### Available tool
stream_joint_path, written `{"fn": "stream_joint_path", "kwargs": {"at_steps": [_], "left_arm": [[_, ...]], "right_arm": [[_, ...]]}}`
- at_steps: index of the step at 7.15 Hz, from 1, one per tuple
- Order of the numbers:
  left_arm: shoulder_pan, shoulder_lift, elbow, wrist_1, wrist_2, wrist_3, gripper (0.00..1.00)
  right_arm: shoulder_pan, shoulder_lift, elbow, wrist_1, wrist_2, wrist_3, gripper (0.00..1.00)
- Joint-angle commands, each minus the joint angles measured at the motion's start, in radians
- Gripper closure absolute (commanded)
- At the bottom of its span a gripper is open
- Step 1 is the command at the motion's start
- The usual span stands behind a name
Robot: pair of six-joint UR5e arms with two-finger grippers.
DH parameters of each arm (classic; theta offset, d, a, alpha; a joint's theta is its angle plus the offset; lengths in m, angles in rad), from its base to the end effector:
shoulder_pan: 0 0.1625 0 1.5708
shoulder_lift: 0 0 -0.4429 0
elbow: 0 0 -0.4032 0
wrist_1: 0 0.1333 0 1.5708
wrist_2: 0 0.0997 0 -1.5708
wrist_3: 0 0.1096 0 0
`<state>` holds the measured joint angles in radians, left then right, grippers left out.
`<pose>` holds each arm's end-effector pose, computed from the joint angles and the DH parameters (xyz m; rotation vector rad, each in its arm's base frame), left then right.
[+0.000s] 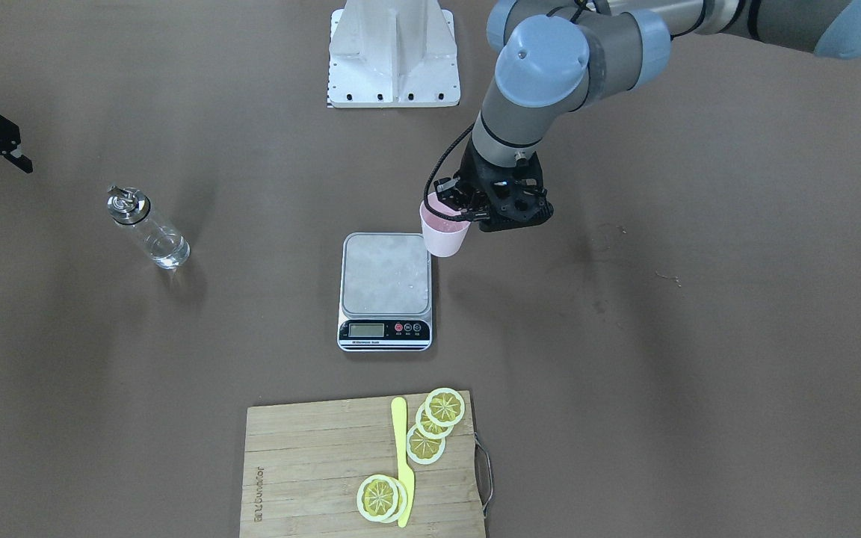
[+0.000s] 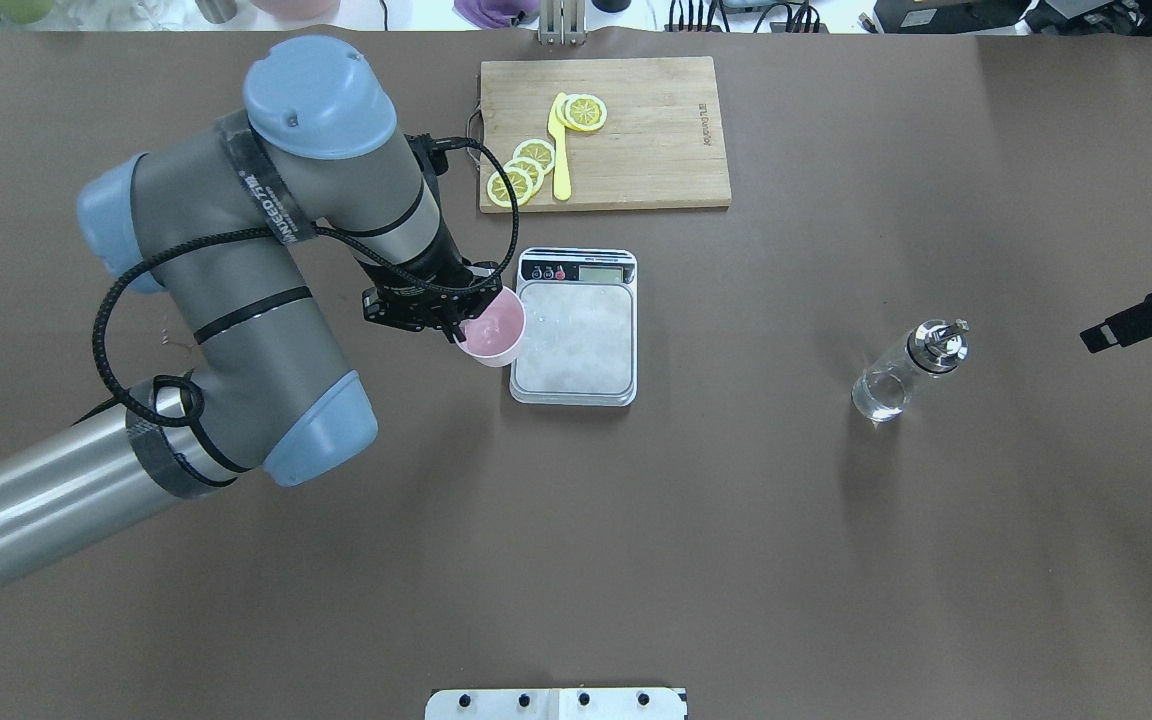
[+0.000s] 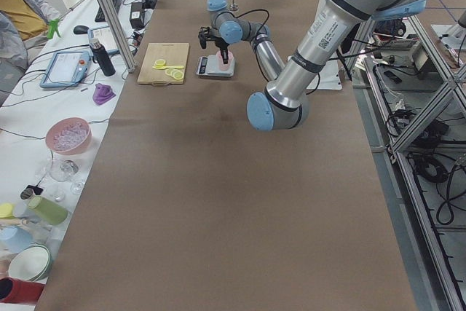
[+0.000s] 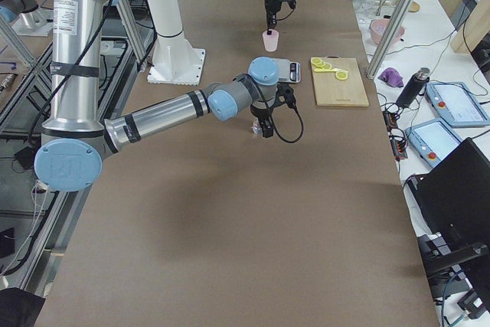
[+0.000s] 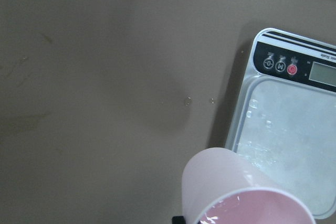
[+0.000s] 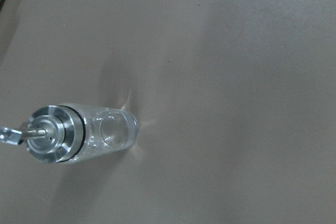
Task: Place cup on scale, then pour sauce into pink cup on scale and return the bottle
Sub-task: 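Carry the pink cup toward the scale with left gripper while right arm moves in, then set the pink cup on the scale, open left gripper while right gripper approaches bottle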
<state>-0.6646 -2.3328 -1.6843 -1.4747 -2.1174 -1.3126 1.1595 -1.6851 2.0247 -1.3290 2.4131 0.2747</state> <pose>0.5046 -0.4923 0.1698 -0.1259 0.9101 -0.1645 -0.1339 -0.4359 0.4744 0.2402 -0.9573 -0.3700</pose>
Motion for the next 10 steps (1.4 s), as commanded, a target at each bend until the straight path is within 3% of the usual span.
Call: {"fn": "stream_joint_path", "kwargs": {"at_steps": [1, 3, 5, 7, 8, 9, 10], "left_arm": [[0.045, -0.083, 0.073, 0.005, 0.054, -0.043, 1.00], [0.074, -0.181, 0.196, 0.001, 0.096, -0.043, 1.00], [0.074, -0.186, 0.213, -0.007, 0.096, -0.040, 1.00], [0.074, -0.191, 0.233, -0.022, 0.094, -0.042, 1.00], [0.074, -0.191, 0.254, -0.050, 0.094, -0.046, 1.00], [0.071, -0.191, 0.267, -0.065, 0.093, -0.048, 1.00], [0.068, -0.191, 0.273, -0.073, 0.093, -0.046, 1.00]], "right_arm": [[-0.029, -0.033, -0.004, 0.129, -0.012, 0.000, 0.03], [-0.092, -0.060, -0.017, 0.223, -0.039, 0.006, 0.00], [-0.095, -0.086, -0.018, 0.244, -0.046, -0.017, 0.00], [-0.101, -0.149, -0.114, 0.597, -0.049, -0.034, 0.00], [-0.104, -0.139, -0.226, 0.772, -0.043, -0.032, 0.00], [-0.107, -0.105, -0.292, 0.903, -0.039, -0.013, 0.02], [-0.124, -0.073, -0.291, 0.928, -0.039, 0.056, 0.02]]}}
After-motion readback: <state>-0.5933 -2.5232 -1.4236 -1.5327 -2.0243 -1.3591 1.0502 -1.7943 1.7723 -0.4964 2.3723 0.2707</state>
